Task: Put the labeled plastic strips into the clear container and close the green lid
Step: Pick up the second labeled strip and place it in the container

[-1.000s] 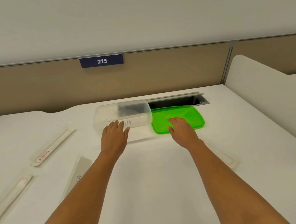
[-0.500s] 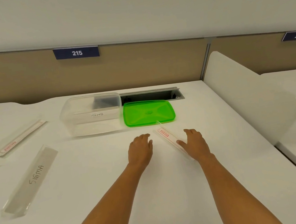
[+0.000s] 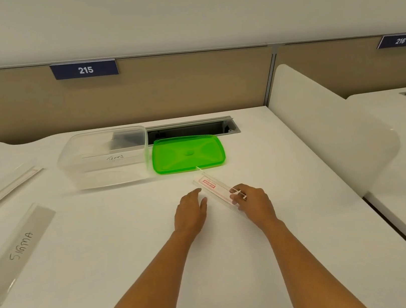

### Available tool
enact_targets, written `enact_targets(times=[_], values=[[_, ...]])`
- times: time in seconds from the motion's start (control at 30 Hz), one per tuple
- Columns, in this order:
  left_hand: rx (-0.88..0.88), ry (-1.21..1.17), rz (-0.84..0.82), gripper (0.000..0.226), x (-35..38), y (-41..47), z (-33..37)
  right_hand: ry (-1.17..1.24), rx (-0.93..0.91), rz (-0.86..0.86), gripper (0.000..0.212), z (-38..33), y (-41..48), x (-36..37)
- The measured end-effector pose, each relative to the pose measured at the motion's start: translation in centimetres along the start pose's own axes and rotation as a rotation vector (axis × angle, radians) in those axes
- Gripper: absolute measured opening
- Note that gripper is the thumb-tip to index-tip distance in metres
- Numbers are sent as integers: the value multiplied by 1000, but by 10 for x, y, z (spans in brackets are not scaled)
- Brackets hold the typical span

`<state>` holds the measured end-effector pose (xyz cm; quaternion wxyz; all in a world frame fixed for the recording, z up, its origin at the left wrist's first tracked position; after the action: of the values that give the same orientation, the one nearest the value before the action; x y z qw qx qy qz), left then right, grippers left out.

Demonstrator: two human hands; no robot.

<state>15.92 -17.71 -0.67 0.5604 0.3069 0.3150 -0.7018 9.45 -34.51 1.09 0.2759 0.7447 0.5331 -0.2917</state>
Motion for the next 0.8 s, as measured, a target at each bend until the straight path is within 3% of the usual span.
enact_targets(times=[0.1,0.2,0.43,0.57,0.8], values=[[-88,-279,43,56,-14,11,-4,250,37,-13,18,2,5,-5],[-157,-514,87,63,-32,20,-6,439,41,-142,22,-6,14,-13],[-280,-815,98,44,-58,35,-13,602,74,-396,19,-30,27,-24],[-220,-936,25,34,-65,38,-1,714,163,-441,17,-33,28,-19],[-251,-920,122,29,-94,35,-1,698,155,-433,15,-47,29,-11]])
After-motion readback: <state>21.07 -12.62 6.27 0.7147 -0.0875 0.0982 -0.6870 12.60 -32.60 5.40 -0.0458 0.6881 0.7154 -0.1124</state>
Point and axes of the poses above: each hand's wrist, its own y-axis towards the middle knuckle, its own x-axis out of the palm, z = x × y, the point moved 9 cm from there along y, towards the middle knuckle, and after that the axes turned 9 degrees about -x, right-handed, at the moved point
